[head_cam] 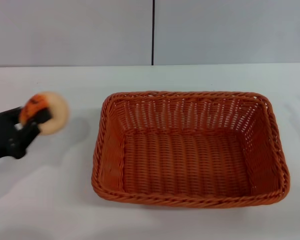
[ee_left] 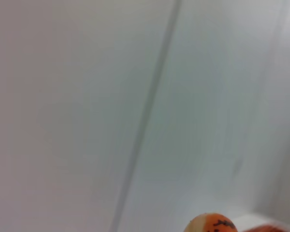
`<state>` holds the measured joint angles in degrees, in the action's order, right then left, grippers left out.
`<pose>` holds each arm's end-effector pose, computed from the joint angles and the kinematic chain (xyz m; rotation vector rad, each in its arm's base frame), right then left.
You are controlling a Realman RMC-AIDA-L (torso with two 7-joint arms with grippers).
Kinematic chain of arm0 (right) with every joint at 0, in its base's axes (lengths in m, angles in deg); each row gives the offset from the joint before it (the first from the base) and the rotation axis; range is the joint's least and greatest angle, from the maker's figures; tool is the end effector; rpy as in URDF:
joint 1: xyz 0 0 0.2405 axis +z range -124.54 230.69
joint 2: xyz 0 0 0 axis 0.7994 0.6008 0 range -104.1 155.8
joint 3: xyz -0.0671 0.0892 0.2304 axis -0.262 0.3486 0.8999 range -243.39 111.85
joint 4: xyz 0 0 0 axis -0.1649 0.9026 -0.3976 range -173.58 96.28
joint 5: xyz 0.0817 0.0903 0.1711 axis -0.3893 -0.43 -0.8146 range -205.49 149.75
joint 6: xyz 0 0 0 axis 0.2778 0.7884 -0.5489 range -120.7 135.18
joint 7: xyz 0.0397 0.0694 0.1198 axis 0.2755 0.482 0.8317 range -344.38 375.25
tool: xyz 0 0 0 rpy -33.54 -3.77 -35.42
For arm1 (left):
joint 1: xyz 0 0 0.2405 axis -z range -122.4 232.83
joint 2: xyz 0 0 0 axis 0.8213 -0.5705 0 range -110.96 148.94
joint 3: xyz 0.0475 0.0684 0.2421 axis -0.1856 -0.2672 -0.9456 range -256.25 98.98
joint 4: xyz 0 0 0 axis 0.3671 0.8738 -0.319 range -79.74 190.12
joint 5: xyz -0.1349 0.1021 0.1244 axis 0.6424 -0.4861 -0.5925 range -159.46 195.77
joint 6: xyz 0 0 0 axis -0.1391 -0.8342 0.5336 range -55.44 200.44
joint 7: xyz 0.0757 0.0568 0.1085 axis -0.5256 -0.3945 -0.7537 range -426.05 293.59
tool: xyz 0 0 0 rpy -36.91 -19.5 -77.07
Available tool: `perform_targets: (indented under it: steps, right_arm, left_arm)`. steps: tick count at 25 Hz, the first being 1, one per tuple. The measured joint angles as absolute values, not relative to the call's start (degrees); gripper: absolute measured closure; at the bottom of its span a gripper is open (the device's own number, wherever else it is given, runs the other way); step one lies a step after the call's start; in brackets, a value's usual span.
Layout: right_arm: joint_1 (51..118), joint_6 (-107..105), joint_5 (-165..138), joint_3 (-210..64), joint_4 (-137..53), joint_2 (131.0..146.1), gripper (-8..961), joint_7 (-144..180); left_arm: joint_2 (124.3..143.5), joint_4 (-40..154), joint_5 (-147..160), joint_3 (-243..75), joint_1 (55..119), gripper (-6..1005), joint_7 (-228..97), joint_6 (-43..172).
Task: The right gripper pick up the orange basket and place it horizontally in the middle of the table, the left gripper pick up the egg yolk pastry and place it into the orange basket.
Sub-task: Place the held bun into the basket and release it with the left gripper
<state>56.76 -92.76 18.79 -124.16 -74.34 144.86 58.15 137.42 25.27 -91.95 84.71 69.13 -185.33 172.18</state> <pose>0.2962 0.2329 0.0799 -1.7964 0.1012 1.2399 -0.3472 0.2325 0.0392 -2.2483 -0.6760 -0.9559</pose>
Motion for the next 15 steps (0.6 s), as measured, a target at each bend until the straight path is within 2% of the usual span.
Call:
perform_targets:
  steps: [6, 8, 13, 15]
  right_arm:
    - [56.8, -94.1, 18.8, -124.4, -74.0, 144.94, 484, 58.1]
    - [56.8, -94.9, 18.8, -124.2, -73.4, 144.94, 483, 58.2]
    - [56.6, -96.3, 18.5, -123.9, -72.7, 144.94, 479, 58.2]
    - [56.6, -96.6, 18.5, -123.9, -72.4, 144.94, 478, 58.2]
  left_arm:
    - [137.61, 34.2, -91.1, 78.4, 77.1, 883, -188.8, 176.6]
    - [137.65, 35.1, -91.0, 77.3, 77.9, 899, -189.1, 176.5]
    - [137.72, 40.6, -90.8, 74.4, 81.4, 851, -192.6, 175.3]
    - [137.74, 42.0, -90.8, 73.9, 82.0, 795, -193.6, 175.0]
